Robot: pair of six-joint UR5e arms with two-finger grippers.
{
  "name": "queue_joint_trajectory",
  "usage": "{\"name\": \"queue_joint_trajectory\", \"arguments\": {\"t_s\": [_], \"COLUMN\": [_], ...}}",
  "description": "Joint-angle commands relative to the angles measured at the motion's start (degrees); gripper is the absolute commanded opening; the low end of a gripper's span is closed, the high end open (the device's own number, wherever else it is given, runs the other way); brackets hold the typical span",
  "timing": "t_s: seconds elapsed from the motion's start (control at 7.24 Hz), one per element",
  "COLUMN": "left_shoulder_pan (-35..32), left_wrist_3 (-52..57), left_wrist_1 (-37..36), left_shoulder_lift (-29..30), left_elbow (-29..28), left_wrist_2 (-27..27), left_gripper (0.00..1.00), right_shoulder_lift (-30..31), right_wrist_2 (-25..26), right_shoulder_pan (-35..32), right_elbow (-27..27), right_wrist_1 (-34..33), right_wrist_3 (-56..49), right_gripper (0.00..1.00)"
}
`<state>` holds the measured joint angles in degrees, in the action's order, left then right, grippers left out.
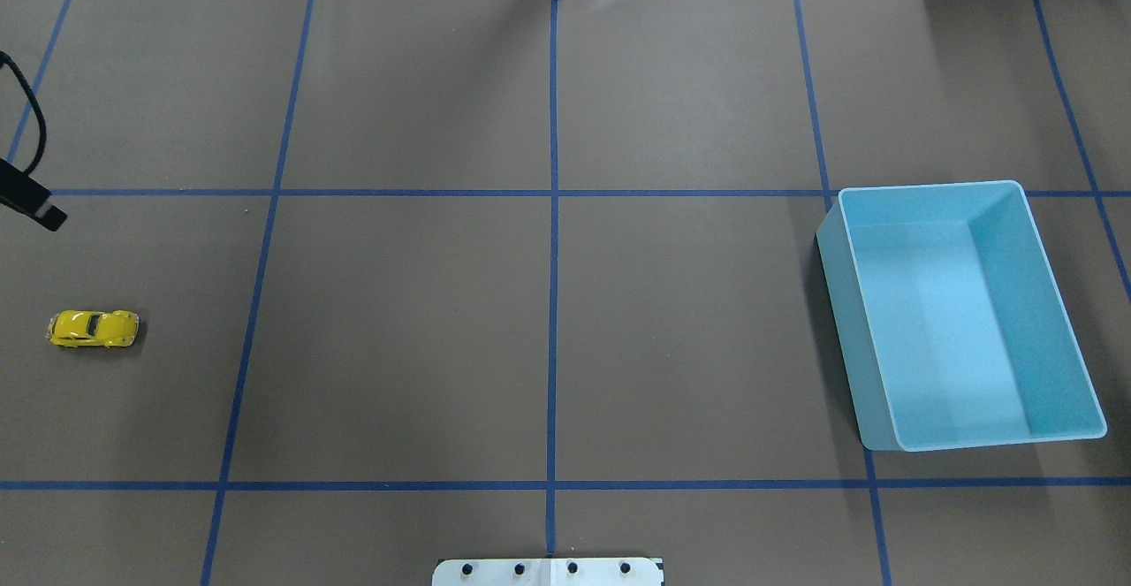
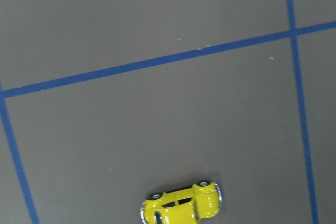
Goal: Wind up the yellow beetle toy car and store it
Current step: 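Lower the left gripper down onto the yellow beetle toy car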
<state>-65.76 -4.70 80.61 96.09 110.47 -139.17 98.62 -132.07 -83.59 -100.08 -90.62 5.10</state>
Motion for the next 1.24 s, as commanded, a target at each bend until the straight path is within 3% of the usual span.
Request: {"name": "queue_joint_trajectory", "arguments": {"t_s": [0.0,0.28,0.83,0.97,1.1], "left_shoulder_pan": [8.34,11.43,17.85,19.77,22.14], "left_wrist_3": [6.92,23.54,32.28,33.34,34.48], "left_wrist_1": [0.69,0.08,0.25,0.51,0.26], "left_shoulder_lift": [0.06,0.15,-3.0,-3.8,-3.9], "left_elbow": [2.73,2.73,4.74,5.01,5.54], "left_wrist_2": [4.41,12.39,24.1,24.73,29.96], "left_gripper": [1.0,1.0,1.0,1.0,1.0], "right_shoulder_lift": [-0.01,0.08,0.17,0.08,0.17], "right_wrist_2": [0.06,0.06,0.06,0.06,0.06], "right_shoulder_pan": [0.0,0.0,-0.08,-0.09,-0.09], "right_elbow": [-0.03,0.15,-0.03,-0.12,-0.03], "right_wrist_1": [0.0,0.0,0.0,0.0,0.0], "right_wrist_3": [0.0,0.0,0.0,0.0,-0.09], "right_gripper": [1.0,1.0,1.0,1.0,1.0]}}
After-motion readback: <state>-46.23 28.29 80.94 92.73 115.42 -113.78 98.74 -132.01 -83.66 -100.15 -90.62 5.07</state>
